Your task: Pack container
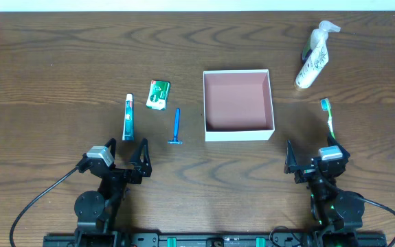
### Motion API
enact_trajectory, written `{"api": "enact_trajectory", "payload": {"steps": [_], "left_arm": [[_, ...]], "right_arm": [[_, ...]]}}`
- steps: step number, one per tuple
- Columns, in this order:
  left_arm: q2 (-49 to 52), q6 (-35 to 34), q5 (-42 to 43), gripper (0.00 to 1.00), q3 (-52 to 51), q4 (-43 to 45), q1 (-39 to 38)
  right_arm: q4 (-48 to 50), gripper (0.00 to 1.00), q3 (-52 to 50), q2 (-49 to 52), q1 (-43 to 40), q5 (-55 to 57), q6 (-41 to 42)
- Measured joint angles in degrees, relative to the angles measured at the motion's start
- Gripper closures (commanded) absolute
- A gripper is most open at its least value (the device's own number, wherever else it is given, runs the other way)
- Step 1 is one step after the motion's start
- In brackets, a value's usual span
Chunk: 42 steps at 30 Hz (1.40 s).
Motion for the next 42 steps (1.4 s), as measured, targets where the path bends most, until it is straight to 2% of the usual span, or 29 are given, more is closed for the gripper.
{"api": "enact_trajectory", "payload": {"steps": [31, 42], "left_arm": [[0.09, 0.00, 0.00, 0.02, 0.00, 0.00, 0.00], [8.41, 0.00, 0.02, 0.02, 0.00, 0.00, 0.00]], "right_arm": [[-0.02, 0.01, 0.00, 0.00, 0.00, -0.02, 0.00], [-0.02, 0.01, 0.00, 0.02, 0.00, -0.02, 0.00]]}}
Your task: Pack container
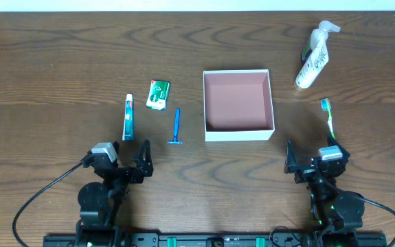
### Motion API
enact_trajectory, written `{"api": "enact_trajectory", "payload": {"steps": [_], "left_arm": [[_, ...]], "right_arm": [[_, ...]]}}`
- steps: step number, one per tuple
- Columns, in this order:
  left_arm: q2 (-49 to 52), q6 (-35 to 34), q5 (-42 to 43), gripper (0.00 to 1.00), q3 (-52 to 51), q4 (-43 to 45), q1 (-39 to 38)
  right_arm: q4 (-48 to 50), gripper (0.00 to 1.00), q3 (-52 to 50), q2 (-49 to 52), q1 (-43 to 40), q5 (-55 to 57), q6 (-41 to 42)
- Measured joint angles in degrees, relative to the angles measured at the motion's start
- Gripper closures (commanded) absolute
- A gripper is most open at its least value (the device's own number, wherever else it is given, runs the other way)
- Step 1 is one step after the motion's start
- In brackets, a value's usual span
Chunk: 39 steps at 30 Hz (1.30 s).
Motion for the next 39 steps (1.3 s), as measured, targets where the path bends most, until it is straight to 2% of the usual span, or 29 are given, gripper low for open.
{"api": "enact_trajectory", "payload": {"steps": [10, 21, 24, 28, 30, 34, 39], "left_arm": [[5.81, 0.00, 0.00, 0.02, 0.00, 0.00, 0.00], [7.67, 0.02, -0.04, 0.02, 0.00, 0.00, 0.00], [7.67, 0.02, -0.04, 0.02, 0.00, -0.02, 0.00], [7.67, 0.02, -0.04, 0.02, 0.00, 0.00, 0.00], [7.67, 0.02, -0.09, 0.02, 0.00, 0.00, 0.00], [7.67, 0.00, -0.28, 0.02, 0.00, -0.02, 0.00], [7.72, -0.02, -0.26, 0.02, -0.09, 0.94, 0.00]], "right_arm": [[0.02, 0.01, 0.00, 0.00, 0.00, 0.02, 0.00], [2.71, 0.01, 0.00, 0.00, 0.00, -0.44, 0.22], [7.61, 0.01, 0.00, 0.04, 0.00, -2.64, 0.68], [21.31, 0.01, 0.09, -0.02, 0.00, -7.98, 1.11], [23.15, 0.01, 0.50, -0.02, 0.00, -9.44, 1.05], [18.29, 0.01, 4.35, 1.09, 0.00, -11.02, -0.22], [8.37, 0.01, 16.74, 8.44, 0.00, -11.72, -4.39]]}}
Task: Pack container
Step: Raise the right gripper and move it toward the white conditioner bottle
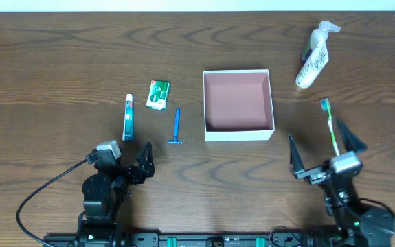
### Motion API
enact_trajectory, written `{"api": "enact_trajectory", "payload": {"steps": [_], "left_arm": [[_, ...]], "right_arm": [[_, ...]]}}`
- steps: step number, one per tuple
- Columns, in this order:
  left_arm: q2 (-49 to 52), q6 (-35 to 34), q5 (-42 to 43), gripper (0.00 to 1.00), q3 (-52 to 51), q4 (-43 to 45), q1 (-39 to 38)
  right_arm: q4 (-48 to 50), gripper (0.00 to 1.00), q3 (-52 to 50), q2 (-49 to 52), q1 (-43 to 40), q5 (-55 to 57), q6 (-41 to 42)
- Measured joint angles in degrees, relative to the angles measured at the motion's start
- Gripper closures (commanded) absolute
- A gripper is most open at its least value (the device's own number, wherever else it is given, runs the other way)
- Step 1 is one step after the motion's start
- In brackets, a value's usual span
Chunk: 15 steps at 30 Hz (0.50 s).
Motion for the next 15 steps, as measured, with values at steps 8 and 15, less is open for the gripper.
{"api": "enact_trajectory", "payload": {"steps": [8, 15], "left_arm": [[0.09, 0.00, 1.31, 0.02, -0.68, 11.74, 0.00], [0.11, 0.02, 3.45, 0.02, -0.68, 18.51, 0.00]], "right_arm": [[-14.14, 0.01, 22.64, 16.76, 0.00, -0.37, -3.13], [-21.68, 0.01, 33.48, 25.46, 0.00, -1.95, -3.82]]}}
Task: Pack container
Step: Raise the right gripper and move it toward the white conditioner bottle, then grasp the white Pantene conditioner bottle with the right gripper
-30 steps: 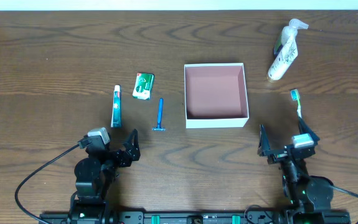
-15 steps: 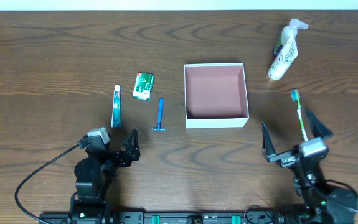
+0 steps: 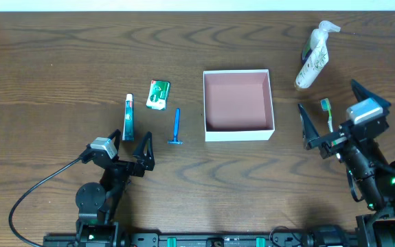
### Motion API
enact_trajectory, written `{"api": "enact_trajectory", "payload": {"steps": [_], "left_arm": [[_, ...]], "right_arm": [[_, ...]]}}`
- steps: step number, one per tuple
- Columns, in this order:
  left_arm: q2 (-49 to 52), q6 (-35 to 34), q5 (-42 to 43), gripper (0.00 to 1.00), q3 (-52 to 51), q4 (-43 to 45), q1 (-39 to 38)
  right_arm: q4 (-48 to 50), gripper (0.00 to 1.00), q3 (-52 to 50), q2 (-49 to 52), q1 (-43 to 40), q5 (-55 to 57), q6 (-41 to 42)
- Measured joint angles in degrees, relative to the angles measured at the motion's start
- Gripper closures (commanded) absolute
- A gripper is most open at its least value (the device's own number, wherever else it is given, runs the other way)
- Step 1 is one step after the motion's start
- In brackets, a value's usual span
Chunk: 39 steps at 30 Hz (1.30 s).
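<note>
A white box with a pink inside stands open at the table's middle. Left of it lie a blue razor, a green packet and a toothpaste tube. A white spray bottle lies at the far right. The green toothbrush lies right of the box, its lower part covered by my right arm. My right gripper is open, its fingers spread on either side of the toothbrush. My left gripper is open just below the toothpaste tube.
Dark wooden table. A black cable trails from the left arm toward the front edge. The arms' bases sit along the near edge.
My right gripper has moved away from the front edge, up and to the right, and now straddles the toothbrush. The left gripper has shifted slightly toward the toothpaste tube.
Both grippers began open near the front edge, with every item lying outside the box. The left arm swayed a little near the tube. The right arm first lifted, then reached over the toothbrush. Nothing has been picked up.
</note>
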Motion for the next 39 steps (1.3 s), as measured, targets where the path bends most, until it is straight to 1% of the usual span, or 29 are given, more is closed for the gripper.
{"api": "enact_trajectory", "payload": {"steps": [4, 8, 11, 14, 18, 22, 25, 34, 39], "left_arm": [[0.00, 0.00, 0.09, 0.02, 0.00, -1.07, 0.00], [-0.02, -0.02, 0.22, 0.02, 0.00, -4.46, 0.00], [0.00, 0.02, 0.22, 0.02, 0.00, -7.82, 0.00], [0.00, 0.00, 0.22, 0.02, 0.00, -12.00, 0.00], [0.02, -0.02, 0.20, 0.02, -0.04, -16.83, 0.00], [0.00, 0.00, 0.20, 0.02, -0.04, -16.83, 0.00], [0.00, 0.00, 0.20, 0.02, -0.04, -16.83, 0.00], [0.00, 0.00, 0.20, 0.02, -0.04, -16.83, 0.00], [0.00, 0.00, 0.20, 0.02, -0.04, -16.96, 0.00]], "right_arm": [[-1.77, 0.01, 0.44, 0.44, 0.00, -1.44, -0.50], [-2.38, 0.01, 0.50, 1.22, 0.00, -1.18, -0.96], [-2.99, 0.01, 2.01, 4.17, -0.02, -0.96, -0.90], [-6.45, 0.01, 6.88, 9.92, -0.37, -0.79, -0.68], [-15.80, 0.01, 20.11, 21.16, -1.64, -0.74, -0.24], [-24.11, 0.01, 31.95, 29.44, -1.86, -0.72, 0.02], [-26.93, 0.01, 37.40, 32.74, -1.86, -0.81, 0.11], [-29.27, 0.01, 38.60, 33.40, -2.38, 0.83, 0.20], [-35.85, 0.01, 42.66, 37.07, -5.38, 1.44, 0.92]]}}
